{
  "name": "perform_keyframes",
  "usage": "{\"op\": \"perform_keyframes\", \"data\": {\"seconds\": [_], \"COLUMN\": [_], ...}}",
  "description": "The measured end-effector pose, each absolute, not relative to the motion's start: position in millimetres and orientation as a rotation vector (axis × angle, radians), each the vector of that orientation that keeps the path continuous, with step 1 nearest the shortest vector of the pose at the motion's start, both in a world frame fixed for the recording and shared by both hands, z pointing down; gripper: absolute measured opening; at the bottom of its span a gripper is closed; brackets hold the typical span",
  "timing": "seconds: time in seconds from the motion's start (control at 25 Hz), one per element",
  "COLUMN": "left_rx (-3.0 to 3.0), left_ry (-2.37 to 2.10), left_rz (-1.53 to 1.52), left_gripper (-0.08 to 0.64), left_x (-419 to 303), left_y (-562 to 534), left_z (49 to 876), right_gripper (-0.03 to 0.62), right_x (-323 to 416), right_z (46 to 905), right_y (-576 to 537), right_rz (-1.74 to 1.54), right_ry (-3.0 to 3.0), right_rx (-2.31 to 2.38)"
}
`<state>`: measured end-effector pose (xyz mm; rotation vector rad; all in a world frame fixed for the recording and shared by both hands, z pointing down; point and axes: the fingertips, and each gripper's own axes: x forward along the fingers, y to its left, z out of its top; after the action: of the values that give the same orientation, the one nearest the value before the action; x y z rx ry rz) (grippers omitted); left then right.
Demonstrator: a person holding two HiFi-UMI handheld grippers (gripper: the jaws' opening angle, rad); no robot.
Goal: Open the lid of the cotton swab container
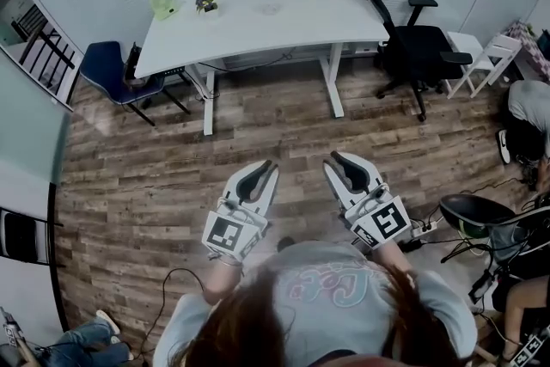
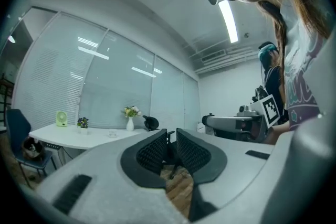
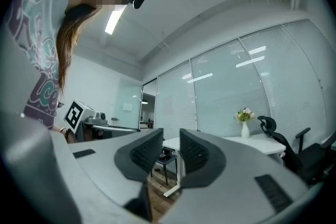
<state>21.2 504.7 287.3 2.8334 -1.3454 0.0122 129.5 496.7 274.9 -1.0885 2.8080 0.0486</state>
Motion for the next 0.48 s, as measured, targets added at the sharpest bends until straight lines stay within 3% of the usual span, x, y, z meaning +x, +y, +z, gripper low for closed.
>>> {"op": "perform_keyframes", "data": {"seconds": [0.04, 0.12, 0.2, 0.48], "left_rx": [2.815, 2.761, 2.710, 2.705], "left_ry": [-1.372, -1.438, -1.506, -1.525], "left_rz": [-0.024, -0.077, -0.094, -0.075], "left_gripper": [0.047, 0.192, 0.260, 0.301], "left_x": [16.9, 7.1, -0.1, -2.2], "left_y": [502.8, 498.4, 494.2, 495.1], "left_z": [286.5, 285.9, 284.9, 285.7], "right_gripper": [0.121, 0.189, 0.289, 0.328], "right_x": [130.5, 134.2, 139.9, 133.9], "right_z": [276.2, 282.0, 287.3, 292.6], "right_y": [496.1, 494.1, 491.0, 490.0], "right_rz": [0.032, 0.010, -0.001, -0.014], "right_ry": [2.802, 2.801, 2.798, 2.827], "right_rx": [-1.096, -1.134, -1.182, -1.172]}}
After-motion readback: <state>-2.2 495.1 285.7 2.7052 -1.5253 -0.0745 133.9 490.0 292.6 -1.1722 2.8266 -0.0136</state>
